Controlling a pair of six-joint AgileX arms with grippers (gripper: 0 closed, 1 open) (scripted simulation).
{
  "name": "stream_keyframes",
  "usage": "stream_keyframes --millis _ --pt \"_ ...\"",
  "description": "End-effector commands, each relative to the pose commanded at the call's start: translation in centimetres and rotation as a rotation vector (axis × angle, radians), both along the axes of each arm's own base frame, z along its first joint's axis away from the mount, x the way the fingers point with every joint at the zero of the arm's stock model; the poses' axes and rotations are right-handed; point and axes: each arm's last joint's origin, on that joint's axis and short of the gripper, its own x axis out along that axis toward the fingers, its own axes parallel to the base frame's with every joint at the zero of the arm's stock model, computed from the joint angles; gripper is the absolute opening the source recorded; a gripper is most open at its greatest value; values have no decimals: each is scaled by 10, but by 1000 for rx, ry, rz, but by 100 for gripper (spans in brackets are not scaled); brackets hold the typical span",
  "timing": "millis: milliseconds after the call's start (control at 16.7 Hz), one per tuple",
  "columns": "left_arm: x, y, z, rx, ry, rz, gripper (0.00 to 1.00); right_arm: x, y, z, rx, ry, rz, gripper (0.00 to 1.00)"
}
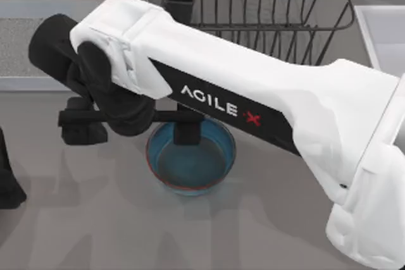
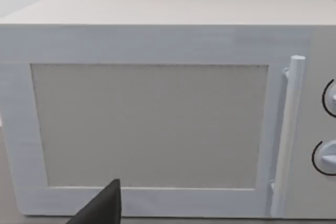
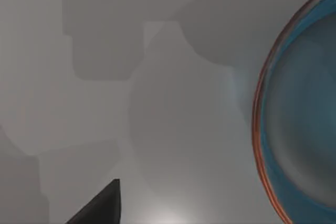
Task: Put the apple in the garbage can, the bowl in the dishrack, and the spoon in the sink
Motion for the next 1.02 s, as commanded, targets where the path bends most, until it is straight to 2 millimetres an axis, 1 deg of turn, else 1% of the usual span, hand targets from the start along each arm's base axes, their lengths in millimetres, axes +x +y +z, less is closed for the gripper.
stream_keyframes --millis 240,360,480,660,1020 --pt "0 0 0 0 0 0 100 15 2 -48 10 -7 0 100" --pt "0 0 0 0 0 0 100 19 0 -68 7 -5 0 100" --pt "0 0 0 0 0 0 100 21 -1 -75 3 -2 0 100" --pt "0 0 0 0 0 0 100 21 -1 -75 3 -2 0 100" --pt "0 0 0 0 0 0 100 21 -1 -75 3 -2 0 55"
